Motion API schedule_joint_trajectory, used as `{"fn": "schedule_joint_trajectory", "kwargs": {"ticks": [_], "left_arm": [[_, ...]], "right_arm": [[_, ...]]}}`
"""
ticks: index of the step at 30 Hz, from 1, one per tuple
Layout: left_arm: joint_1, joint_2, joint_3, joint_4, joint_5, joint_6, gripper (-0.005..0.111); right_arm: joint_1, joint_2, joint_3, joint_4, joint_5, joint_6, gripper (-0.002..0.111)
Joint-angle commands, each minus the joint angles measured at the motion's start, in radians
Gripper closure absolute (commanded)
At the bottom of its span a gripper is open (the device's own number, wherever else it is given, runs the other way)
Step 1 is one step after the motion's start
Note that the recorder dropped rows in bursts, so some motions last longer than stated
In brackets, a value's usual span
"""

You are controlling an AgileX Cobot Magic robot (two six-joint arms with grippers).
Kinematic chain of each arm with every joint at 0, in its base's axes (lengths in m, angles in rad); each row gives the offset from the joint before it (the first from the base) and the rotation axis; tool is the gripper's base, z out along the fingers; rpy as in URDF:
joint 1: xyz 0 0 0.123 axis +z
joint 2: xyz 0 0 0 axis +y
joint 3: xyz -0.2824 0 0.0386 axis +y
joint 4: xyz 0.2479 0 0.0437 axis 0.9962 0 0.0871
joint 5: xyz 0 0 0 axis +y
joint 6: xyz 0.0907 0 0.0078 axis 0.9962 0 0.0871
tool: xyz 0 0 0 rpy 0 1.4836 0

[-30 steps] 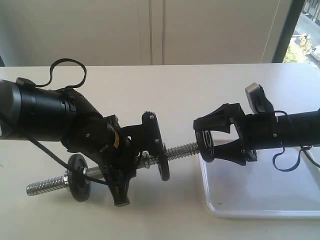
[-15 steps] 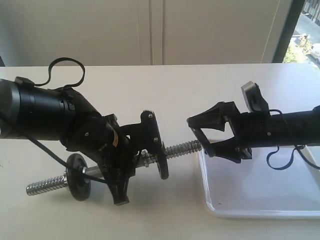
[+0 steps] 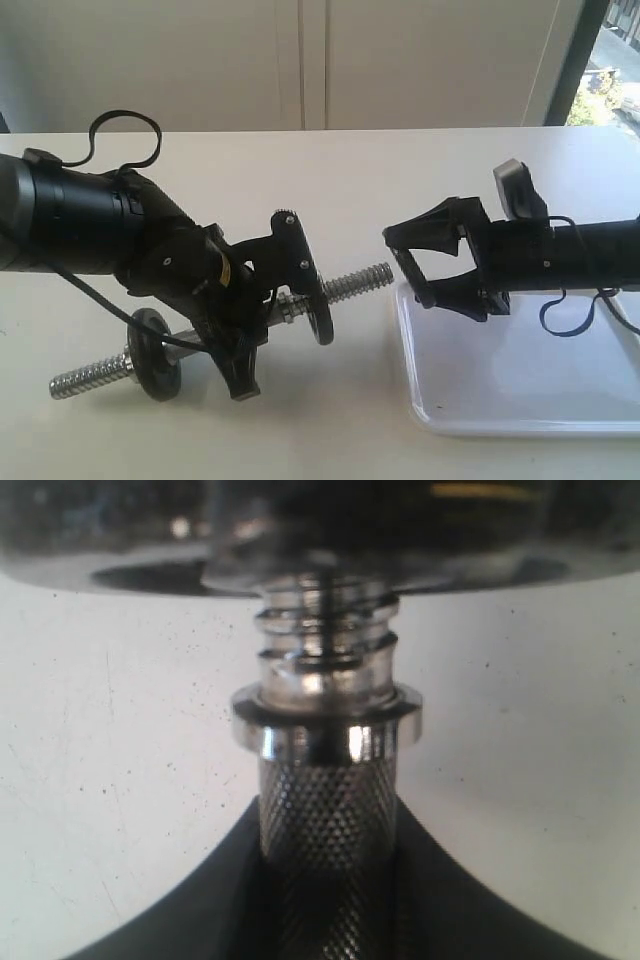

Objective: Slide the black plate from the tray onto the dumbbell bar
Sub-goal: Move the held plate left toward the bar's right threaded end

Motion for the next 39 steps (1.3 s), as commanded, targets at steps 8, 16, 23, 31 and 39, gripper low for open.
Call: {"fn": "schedule_joint_trajectory", "kwargs": {"ticks": [8, 16, 23, 31, 39], "left_arm": [[0.002, -0.053, -0.024, -0.004, -0.085, -0.01, 0.107], [0.002, -0.053, -0.024, -0.004, -0.085, -0.01, 0.107], [0.002, -0.053, -0.024, -0.004, -0.095, -0.01, 0.107], [0.002, -0.053, -0.024, -0.011, -0.134, -0.03, 0.107], [0.002, -0.053, -0.024, -0.011, -0.136, -0.051, 0.107]], "right_arm": [[0.02, -0.014, -0.008, 0.05, 0.067, 0.011, 0.108], [0.05, -0.033, -0.008, 0.054, 0.067, 0.013, 0.108], [0.063, -0.042, -0.002, 0.057, 0.067, 0.013, 0.108], [0.131, -0.042, 0.0, 0.057, 0.067, -0.003, 0.108], [0.134, -0.042, 0.0, 0.091, 0.067, -0.037, 0.108]]}}
